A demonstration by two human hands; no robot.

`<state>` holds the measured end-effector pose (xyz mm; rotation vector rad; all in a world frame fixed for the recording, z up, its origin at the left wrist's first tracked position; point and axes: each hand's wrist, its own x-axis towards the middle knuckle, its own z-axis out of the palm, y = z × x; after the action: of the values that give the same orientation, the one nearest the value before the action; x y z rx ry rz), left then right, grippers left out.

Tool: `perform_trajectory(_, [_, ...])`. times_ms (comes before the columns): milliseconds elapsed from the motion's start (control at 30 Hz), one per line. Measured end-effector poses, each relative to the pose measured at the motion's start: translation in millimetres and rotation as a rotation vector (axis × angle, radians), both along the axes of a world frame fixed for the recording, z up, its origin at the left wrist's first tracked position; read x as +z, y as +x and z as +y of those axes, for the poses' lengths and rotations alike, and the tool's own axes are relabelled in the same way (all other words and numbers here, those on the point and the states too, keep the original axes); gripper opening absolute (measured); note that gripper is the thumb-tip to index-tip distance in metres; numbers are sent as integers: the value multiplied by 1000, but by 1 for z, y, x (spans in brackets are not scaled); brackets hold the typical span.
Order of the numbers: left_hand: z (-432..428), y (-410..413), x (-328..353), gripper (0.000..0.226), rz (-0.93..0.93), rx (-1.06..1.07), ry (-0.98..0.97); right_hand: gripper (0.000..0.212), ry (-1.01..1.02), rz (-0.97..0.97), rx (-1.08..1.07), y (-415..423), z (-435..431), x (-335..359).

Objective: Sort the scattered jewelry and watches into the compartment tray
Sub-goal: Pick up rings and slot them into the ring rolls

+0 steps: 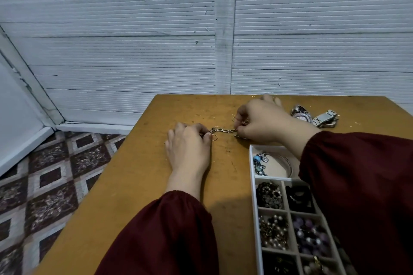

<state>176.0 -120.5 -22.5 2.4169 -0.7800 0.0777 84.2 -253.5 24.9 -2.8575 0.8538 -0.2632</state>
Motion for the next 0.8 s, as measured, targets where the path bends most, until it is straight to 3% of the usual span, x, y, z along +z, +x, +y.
perform_trajectory(200, [0, 1, 0, 23, 3, 16, -27, 22, -134, 73, 47, 20, 9, -12])
perform_trajectory(500, [2, 2, 1, 19, 28, 108, -107, 11, -80, 56, 40, 28, 9, -9])
perform_trajectory(667, [2, 0, 5, 12, 43, 105, -126, 22, -69, 42, 69, 38, 7, -11])
perform_trajectory(800, [2, -1, 9, 20, 49, 119, -71, 26, -115, 100, 93, 45, 9, -15])
